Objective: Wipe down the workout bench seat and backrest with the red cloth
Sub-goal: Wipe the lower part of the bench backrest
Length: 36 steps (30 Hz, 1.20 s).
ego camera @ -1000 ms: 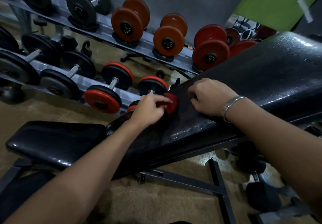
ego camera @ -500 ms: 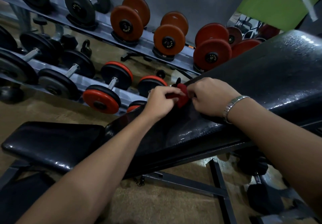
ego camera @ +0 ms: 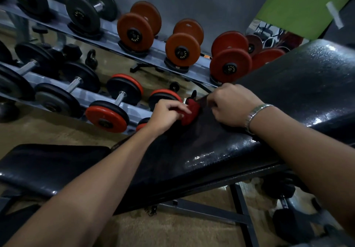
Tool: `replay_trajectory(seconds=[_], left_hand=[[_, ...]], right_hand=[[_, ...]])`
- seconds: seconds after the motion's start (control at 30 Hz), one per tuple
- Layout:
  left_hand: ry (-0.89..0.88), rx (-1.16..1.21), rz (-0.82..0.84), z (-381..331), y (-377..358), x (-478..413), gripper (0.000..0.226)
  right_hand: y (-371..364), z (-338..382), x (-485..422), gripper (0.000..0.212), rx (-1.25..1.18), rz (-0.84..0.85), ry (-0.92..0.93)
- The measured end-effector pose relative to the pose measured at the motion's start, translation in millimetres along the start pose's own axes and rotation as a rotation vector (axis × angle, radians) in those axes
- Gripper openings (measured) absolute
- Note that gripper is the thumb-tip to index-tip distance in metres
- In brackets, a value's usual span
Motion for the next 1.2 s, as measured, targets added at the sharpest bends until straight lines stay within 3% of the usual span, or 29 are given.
replay_trajectory(seconds=[0.2, 0.37, 0.6, 0.8, 0.97, 1.13, 1.2], left_hand=[[0.043, -0.124, -0.09, -8.1, -5.4, -30.1, 0.047], [0.008, 0.109, 0.085, -13.8, -15.2, -32.9, 0.053], [0.053, -0.09, 0.107, -16.1, -11.0, -40.1, 0.038], [0.049, 0.025, 0.206, -13.4, -13.1, -35.1, 0.042], [0.126, -0.103, 0.236, -28.2, -17.9, -54.2, 0.033], [0.003, 0.007, 0.252, -51.7, -35.9, -60.8, 0.043], [0.037, 0.004, 0.251, -47.0, -29.7, -60.7, 0.041]], right_hand=[[1.8, -3.2, -6.8, 0.022, 0.027, 0.015, -0.006], [2.1, -4.2, -8.2, 0.022, 0.007, 0.0, 0.022], [2.5, -12.6, -6.3, 0.022, 0.039, -0.021, 0.008], [10.7, -16.0, -7.5, 0.021, 0.017, -0.024, -0.013], [12.9, -16.3, -11.0, 0.024, 0.039, -0.03, -0.02], [15.7, -23.2, -7.2, 0.025, 0.041, -0.034, -0.025], [17.9, -29.1, -5.1, 0.025, 0.027, -0.037, -0.032]])
Point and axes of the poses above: each hand's wrist, its own x-axis away from the middle knuckle, its own y-axis out of the back of the hand, z = x × y, the point moved 3 cm from there along -x, towards the middle knuckle, and after that the axes turned 7 degrees about z, right-handed, at the moved point
